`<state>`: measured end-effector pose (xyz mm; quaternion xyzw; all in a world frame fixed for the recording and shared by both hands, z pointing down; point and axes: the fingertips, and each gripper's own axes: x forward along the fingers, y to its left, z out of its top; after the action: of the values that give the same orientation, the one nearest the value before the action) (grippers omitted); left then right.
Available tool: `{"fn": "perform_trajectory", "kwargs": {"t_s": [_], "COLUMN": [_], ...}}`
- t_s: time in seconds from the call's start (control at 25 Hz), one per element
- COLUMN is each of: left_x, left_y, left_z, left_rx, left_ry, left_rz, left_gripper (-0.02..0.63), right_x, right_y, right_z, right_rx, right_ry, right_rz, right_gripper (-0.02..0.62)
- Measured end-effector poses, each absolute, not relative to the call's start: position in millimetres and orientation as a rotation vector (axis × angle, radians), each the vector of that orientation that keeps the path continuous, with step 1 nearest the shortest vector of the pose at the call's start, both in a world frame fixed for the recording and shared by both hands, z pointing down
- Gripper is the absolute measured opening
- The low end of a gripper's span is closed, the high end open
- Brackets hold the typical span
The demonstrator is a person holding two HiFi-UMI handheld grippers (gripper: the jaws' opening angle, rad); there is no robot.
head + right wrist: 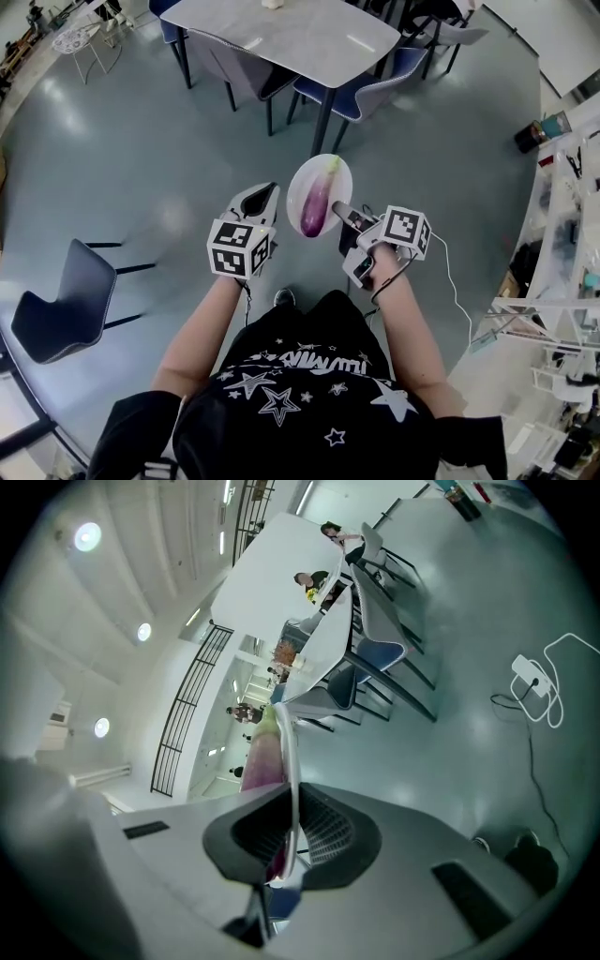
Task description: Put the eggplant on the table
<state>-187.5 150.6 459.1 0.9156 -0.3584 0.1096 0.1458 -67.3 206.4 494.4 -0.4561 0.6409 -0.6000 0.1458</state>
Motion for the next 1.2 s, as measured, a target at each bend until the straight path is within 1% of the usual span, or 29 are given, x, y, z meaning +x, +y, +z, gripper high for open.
{"fn": "perform_trajectory", "kwargs": {"t_s": [0.36, 0.64, 0.92, 1.2], "left_x": [-172.4, -161.9, -118.2, -88.8], "left_y": [121.7, 69.8, 19.3, -33.0], "left_z": [462.5, 457.3, 453.6, 450.5], "left_rx": [2.621, 2.605, 2.614, 2.602], "left_ry": [-1.031, -1.102, -1.117, -1.148], "left_rz": [0.287, 0.272, 0.285, 0.293], "left_gripper": [0.008, 0.008, 0.008, 0.008], "right_x": [-53.8, -37.3, 0.3, 34.2], "right_y": [172.9, 119.3, 66.5, 12.0], "right_z": [497.7, 499.1, 502.3, 500.1], "right_rx": [-1.297, -1.253, -1.218, -1.195], "right_ry": [1.854, 1.892, 1.911, 1.926], "right_rz": [-1.732, -1.740, -1.757, -1.766], "right_gripper": [0.021, 0.021, 0.021, 0.021]}}
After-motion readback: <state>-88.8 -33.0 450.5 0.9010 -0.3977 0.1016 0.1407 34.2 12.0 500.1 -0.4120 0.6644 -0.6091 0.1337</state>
